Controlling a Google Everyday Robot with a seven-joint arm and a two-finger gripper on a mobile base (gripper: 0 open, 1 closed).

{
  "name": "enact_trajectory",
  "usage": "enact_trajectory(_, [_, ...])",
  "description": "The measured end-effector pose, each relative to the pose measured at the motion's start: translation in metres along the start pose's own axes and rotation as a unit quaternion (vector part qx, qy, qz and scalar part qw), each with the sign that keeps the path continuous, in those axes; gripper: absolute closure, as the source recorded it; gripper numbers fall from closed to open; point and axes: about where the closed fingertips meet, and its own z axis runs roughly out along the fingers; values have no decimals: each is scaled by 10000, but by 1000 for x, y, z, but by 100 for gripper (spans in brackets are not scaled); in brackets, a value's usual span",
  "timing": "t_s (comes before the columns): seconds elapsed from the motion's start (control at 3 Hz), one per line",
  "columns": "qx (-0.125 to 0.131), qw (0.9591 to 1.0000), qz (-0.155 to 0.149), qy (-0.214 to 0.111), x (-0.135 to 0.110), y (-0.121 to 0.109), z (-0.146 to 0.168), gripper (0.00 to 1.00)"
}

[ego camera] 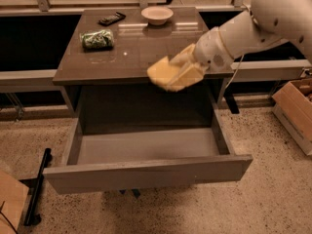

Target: Place sponge into top drawer

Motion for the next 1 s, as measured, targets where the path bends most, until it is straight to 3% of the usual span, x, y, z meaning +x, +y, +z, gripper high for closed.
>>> enact_trajectory(0.33, [-454,9989,135,-43,24,56,26,100])
enact_trajectory(0.67, [-559,9978,359,-88,54,75,60,100])
enact_trajectory(1.0, [-450,9970,620,-101,88,68,90,100])
